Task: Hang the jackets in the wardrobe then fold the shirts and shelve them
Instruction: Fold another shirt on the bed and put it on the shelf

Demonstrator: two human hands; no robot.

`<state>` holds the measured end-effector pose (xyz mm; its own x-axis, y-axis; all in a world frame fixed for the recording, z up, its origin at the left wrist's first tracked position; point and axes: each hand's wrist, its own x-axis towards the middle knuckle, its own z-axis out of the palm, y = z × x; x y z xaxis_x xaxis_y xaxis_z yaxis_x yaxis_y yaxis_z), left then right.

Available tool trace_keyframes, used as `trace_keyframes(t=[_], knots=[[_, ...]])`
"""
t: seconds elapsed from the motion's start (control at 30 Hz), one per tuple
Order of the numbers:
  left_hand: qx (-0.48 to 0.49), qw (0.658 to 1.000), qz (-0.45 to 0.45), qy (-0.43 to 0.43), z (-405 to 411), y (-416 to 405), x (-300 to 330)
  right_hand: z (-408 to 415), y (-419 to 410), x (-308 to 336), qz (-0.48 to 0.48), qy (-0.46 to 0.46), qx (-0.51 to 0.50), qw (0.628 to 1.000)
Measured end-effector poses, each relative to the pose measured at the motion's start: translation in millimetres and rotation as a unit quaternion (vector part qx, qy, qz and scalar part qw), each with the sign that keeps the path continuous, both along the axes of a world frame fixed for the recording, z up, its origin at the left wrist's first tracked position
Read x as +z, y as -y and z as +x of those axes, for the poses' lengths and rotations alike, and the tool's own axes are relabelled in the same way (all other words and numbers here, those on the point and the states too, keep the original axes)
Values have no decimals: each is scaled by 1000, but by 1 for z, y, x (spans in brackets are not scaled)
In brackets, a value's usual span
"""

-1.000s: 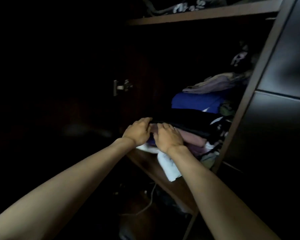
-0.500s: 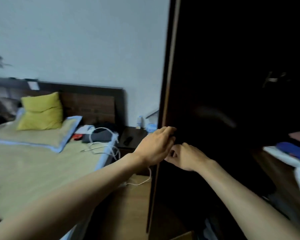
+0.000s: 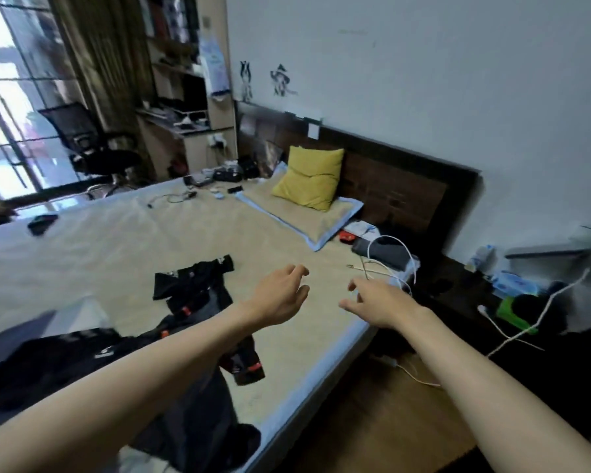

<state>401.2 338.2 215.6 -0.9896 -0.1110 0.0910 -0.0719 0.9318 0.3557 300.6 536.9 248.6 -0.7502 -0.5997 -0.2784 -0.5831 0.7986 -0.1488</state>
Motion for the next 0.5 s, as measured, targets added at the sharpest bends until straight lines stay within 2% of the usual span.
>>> trace_keyframes(t=[0.23, 0.5], knots=[[136, 988, 4, 67, 34, 157, -36, 0, 162, -49, 13, 27, 93, 995], [253, 954, 66, 148, 45, 237, -120, -33, 269, -139, 68, 75, 178, 979]])
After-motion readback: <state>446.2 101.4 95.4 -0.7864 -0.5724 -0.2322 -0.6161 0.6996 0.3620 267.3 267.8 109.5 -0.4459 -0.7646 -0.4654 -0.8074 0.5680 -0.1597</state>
